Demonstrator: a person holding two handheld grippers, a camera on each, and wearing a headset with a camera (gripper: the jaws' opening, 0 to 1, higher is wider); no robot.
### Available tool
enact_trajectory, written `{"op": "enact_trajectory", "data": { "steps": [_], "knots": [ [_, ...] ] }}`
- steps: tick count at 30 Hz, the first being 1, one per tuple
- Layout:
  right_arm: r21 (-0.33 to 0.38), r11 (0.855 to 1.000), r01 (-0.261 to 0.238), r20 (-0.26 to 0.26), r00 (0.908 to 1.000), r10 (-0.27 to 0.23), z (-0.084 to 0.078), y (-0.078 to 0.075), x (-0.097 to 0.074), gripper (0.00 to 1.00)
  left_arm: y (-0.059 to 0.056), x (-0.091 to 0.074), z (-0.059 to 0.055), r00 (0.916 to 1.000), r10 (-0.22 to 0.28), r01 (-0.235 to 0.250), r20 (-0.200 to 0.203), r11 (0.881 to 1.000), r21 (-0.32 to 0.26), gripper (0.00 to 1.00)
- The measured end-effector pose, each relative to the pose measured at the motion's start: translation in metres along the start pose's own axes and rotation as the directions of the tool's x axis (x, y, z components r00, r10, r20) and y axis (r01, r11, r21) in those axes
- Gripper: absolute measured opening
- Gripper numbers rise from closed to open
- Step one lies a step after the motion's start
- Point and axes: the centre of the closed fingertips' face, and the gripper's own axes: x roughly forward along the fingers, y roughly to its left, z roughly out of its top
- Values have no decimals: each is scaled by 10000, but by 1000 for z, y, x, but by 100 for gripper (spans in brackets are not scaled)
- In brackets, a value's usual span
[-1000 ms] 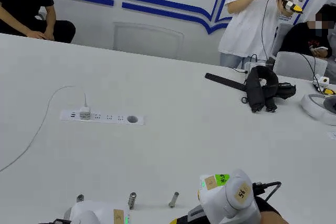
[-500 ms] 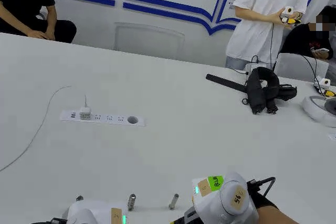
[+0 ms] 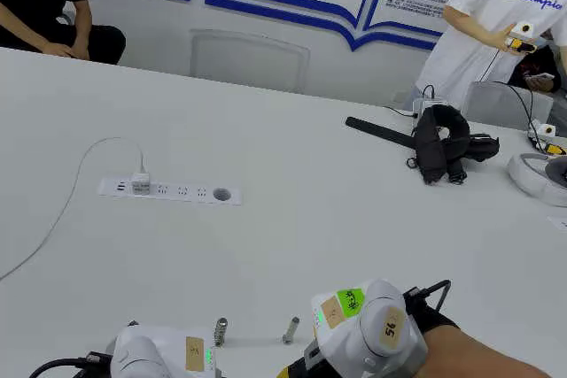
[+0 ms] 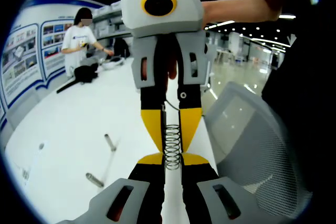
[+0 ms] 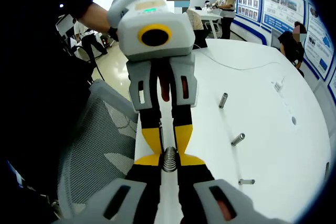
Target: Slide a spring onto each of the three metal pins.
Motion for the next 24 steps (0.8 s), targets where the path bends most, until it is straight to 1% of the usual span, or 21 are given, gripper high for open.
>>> {"op": "enact_trajectory", "data": {
  "steps": [8, 13, 16, 18, 20, 24],
  "knots": [
    [114, 9999, 80, -34, 10000, -79, -3, -1, 1, 12, 1, 2, -2, 10000, 71, -71, 17, 9995, -297, 11],
    [278, 9995, 137, -12, 9999, -137, -6, -3, 0, 12, 2, 4, -3, 9999, 119, -119, 5, 9993, -352, 12],
    [435, 9989, 186, -50, 9998, -184, -9, -5, -2, 12, 4, 4, -4, 9998, 195, -196, -28, 9988, -446, 14],
    [613, 9979, 215, 29, 9998, -217, -11, -6, -3, 12, 5, 4, -6, 9996, 266, -268, -42, 9980, -572, 17],
    [747, 9968, 283, 27, 9996, -285, -14, -9, -4, 12, 5, 4, -6, 9995, 313, -313, -1, 9975, -637, 17],
    [870, 9955, 380, -49, 9993, -377, -19, -11, -6, 12, 5, 3, -10, 9992, 396, -399, -51, 9963, -759, 18]
  ]
}}
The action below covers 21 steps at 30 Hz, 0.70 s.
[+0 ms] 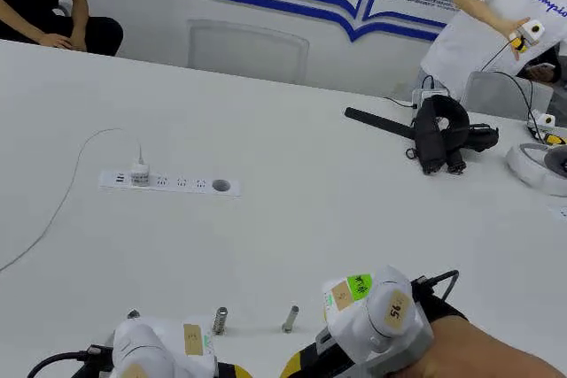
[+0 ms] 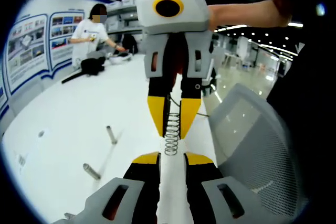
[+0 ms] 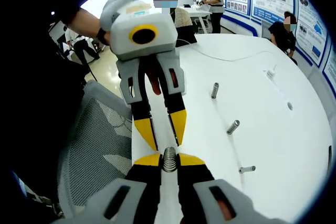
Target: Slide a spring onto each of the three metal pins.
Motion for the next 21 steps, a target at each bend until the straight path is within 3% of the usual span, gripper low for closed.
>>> {"op": "enact_trajectory", "data": {
  "steps": [11, 21],
  "knots": [
    [505, 9979, 396, -299, 9988, -381, -19, -14, -2, 12, 3, -2, -7, 9990, 446, -444, 32, 9981, -436, 20],
    [1030, 9905, 910, -717, 9939, -839, -36, -35, -6, 12, 16, -10, -19, 9942, 1077, -1067, 37, 9889, -1032, 26]
  ]
}}
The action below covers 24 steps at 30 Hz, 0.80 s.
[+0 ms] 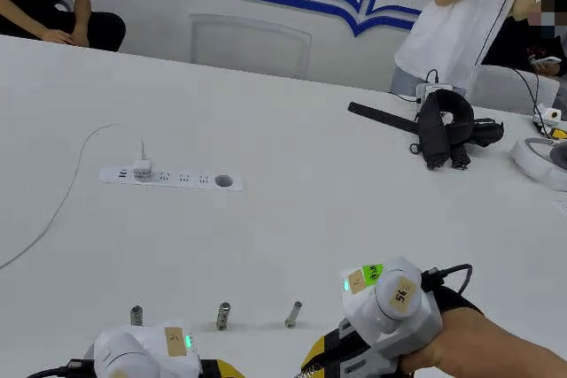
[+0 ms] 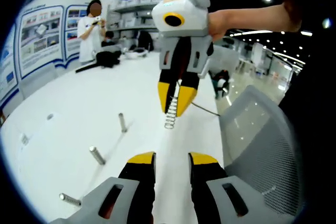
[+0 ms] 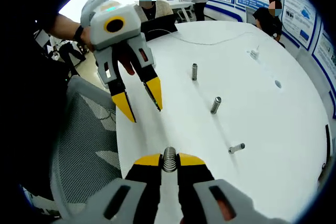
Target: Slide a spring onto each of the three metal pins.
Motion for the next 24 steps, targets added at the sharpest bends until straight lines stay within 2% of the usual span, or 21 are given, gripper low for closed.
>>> {"op": "enact_trajectory", "data": {
  "steps": [9, 24],
  "knots": [
    [454, 9979, 466, -280, 9986, -454, -9, -23, -1, 12, 17, -11, -11, 9968, 803, -804, -51, 9957, -460, 33],
    [826, 9916, 995, -572, 9938, -949, -21, -58, -2, 12, 34, -25, -30, 9863, 1613, -1640, -358, 9820, -934, 43]
  ]
}}
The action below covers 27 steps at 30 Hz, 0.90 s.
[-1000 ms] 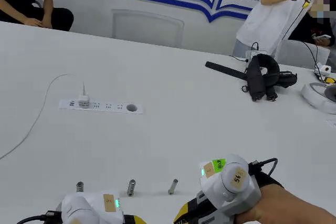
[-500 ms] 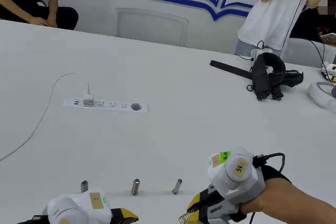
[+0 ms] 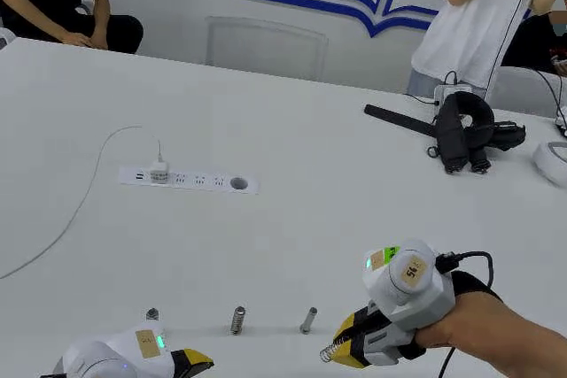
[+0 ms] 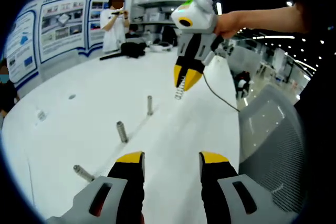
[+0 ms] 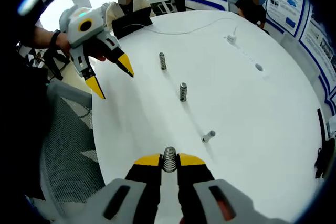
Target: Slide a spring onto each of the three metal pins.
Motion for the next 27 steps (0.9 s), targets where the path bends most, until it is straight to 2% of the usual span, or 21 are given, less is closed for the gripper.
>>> {"op": "enact_trajectory", "data": {
  "steps": [5, 12, 20, 27],
  "knots": [
    [10, 9999, 107, -126, 9999, -107, -3, -9, 5, 12, 5, -2, -6, 9997, 237, -239, -94, 9995, -209, 48],
    [141, 9995, 286, -112, 9995, -285, 1, -26, 5, 12, 12, -5, -12, 9986, 485, -494, -230, 9980, -405, 54],
    [147, 9990, 420, -172, 9990, -417, 5, -43, 10, 12, 21, -8, -12, 9965, 815, -827, -207, 9943, -669, 61],
    [157, 9993, 330, -189, 9993, -327, 8, -49, 15, 12, 24, -10, -13, 9952, 960, -973, -190, 9917, -843, 67]
  ]
}}
